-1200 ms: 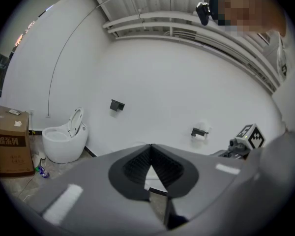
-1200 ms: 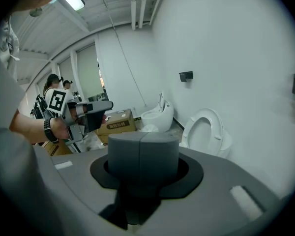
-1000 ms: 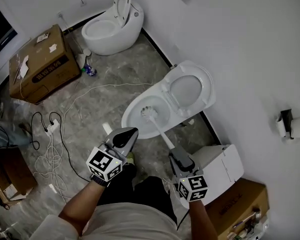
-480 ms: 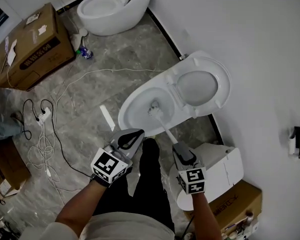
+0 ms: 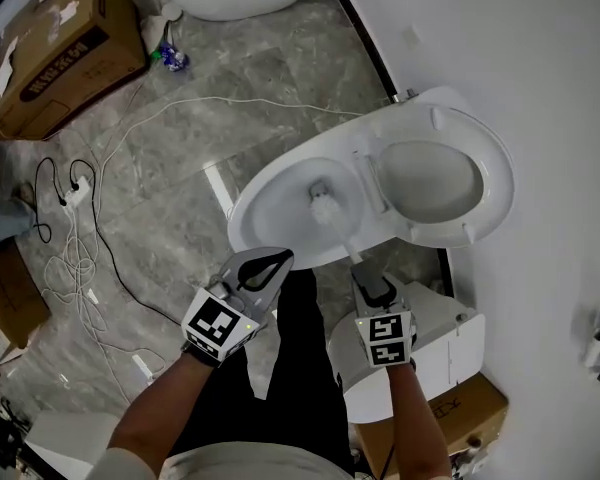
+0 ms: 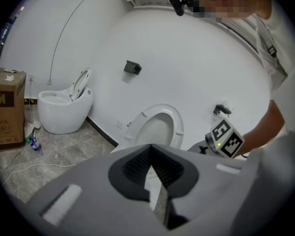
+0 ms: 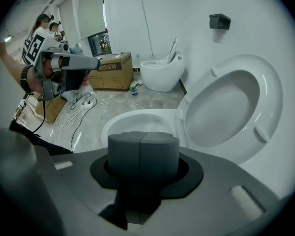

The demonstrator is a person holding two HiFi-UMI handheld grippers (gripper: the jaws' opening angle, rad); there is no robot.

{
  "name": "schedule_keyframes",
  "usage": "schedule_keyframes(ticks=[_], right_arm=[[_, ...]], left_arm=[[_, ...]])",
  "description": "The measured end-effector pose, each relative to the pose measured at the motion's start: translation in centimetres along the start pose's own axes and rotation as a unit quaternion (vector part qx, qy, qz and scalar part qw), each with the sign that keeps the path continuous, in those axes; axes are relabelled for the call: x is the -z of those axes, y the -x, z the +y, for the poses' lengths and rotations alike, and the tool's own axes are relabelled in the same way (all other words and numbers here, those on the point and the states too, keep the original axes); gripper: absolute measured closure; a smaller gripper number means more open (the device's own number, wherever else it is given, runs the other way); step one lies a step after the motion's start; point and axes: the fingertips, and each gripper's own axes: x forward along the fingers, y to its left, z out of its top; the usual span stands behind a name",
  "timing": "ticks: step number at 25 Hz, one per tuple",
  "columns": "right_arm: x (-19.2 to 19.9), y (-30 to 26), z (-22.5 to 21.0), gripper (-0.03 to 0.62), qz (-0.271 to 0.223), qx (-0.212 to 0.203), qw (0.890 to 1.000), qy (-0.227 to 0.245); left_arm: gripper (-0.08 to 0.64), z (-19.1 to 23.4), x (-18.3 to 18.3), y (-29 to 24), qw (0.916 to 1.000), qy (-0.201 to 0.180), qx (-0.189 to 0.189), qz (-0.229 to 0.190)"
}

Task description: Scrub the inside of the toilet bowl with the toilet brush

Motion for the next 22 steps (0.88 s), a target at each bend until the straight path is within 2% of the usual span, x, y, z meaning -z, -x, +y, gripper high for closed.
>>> schedule_keyframes(ticks=[5,8,14,18,22], right_arm=[[1.4,-4.2,-2.2,0.426,0.044,-0.005,0.998,0.051],[2.9,-5.9,-3.4,0.425,0.086,-0.017,0.991,0.104],[5.5,-7.4,-5.3,0.425,0.161,-0.066,0.970,0.171],[4.8,-8.9,-6.1,0.425,0.186,-0.073,0.956,0.213],[4.0,-11.0,-5.1,0.426,0.215,-0.078,0.935,0.271]], left_arm=[[0.555,1.5,-0.8,-2.9,1.0000,-0.004,-0.005,-0.005],[0.555,2.2,-0.7,-4.0,1.0000,0.000,-0.009,-0.004],[0.555,2.9,1.0,-4.3,0.9998,0.012,-0.015,-0.008],[0.555,4.0,2.4,-3.7,0.9991,0.028,-0.030,-0.014],[0.555,4.9,3.2,-2.6,0.9982,0.041,-0.042,-0.014]])
